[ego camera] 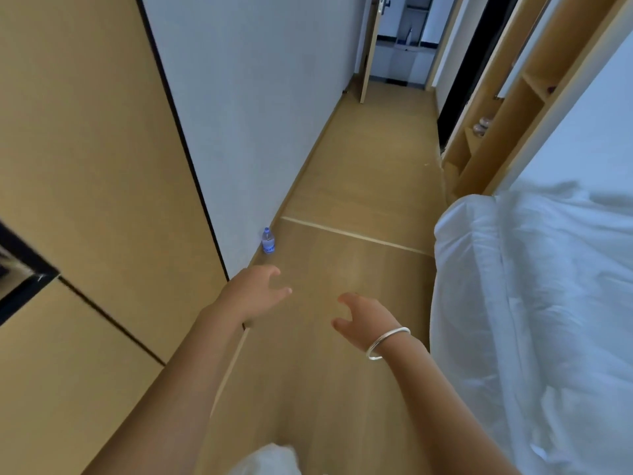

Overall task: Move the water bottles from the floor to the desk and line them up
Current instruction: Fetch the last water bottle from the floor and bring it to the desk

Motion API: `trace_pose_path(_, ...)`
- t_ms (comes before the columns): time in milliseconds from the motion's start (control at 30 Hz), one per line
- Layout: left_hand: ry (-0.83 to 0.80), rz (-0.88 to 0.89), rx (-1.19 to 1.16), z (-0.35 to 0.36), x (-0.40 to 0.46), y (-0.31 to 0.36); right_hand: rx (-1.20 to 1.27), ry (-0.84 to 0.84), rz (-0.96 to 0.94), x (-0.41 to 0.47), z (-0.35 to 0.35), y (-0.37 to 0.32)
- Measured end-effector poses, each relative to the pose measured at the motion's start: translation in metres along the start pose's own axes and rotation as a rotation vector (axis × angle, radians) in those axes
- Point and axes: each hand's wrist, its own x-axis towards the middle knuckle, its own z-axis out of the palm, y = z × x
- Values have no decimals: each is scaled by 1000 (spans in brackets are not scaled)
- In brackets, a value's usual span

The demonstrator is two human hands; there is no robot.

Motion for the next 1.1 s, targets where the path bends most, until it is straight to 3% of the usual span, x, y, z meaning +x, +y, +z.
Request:
trace_pose_path(533, -70, -120, 35, -50, 263, 38, -71, -157, -27, 281, -96, 37)
trace_pose_path(800, -65, -314, -56, -52, 401, 67, -154, -263, -116, 442, -160, 64)
trace_pose_path(1100, -27, -476, -213, -56, 497, 51, -194, -406, -287, 568, -195, 59)
